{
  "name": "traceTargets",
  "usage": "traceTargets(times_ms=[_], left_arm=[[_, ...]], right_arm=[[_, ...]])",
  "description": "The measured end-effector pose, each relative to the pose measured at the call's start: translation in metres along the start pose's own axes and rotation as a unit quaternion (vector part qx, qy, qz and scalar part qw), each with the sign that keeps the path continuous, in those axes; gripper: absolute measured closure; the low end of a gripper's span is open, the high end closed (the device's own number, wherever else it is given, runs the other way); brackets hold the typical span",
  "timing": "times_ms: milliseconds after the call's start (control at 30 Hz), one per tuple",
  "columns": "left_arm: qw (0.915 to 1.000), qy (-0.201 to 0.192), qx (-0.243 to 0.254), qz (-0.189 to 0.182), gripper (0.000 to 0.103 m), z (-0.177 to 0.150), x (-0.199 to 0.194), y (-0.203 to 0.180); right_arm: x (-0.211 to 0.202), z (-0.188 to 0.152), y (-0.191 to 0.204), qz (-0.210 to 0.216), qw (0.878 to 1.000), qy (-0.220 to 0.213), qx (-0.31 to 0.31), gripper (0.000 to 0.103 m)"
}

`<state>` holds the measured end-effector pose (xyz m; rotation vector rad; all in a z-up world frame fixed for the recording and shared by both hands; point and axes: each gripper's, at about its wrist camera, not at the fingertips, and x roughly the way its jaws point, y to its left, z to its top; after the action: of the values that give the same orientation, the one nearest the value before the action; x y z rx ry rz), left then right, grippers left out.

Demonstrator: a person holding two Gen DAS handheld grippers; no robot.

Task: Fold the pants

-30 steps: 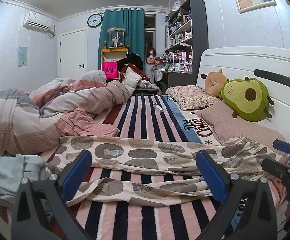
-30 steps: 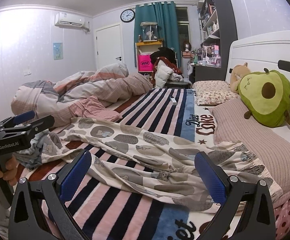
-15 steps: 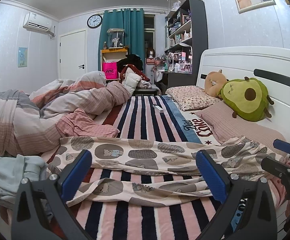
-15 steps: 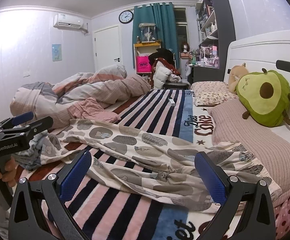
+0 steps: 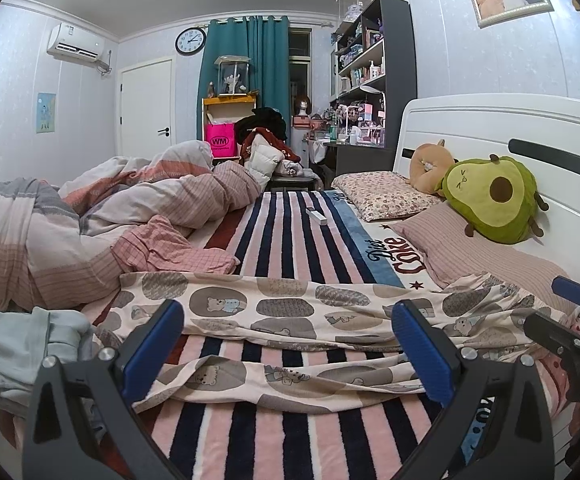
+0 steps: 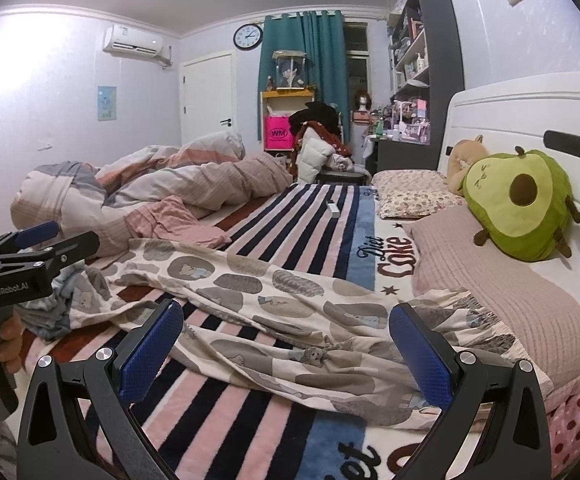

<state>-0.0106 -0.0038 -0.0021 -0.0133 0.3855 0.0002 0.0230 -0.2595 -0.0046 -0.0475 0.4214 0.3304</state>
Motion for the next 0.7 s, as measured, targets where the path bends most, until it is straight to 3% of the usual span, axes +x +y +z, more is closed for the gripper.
traceTargets(times_ms=[167,300,500,700], left_arm=[[1.0,-0.001,0.0,0.002,0.001,-0.001,0.0,0.001],[1.0,0.0,-0.004,0.003,0.001,-0.001,-0.003,0.003],[0.9999,0.009,-0.008,0.009,0.001,-0.005,0.004,0.009],[0.9984,0.048,-0.029,0.0,0.001,-0.022,0.028,0.034]], right_arm=[[-0.011,-0.008,0.0,-0.005,0.999,-0.053,0.011,0.0],[-0.009,-0.006,-0.005,0.008,0.999,-0.038,0.025,0.0],[-0.002,-0.009,-0.008,-0.004,1.0,-0.024,0.02,0.0],[0.016,-0.028,-0.029,-0.001,0.998,0.024,0.05,0.001]])
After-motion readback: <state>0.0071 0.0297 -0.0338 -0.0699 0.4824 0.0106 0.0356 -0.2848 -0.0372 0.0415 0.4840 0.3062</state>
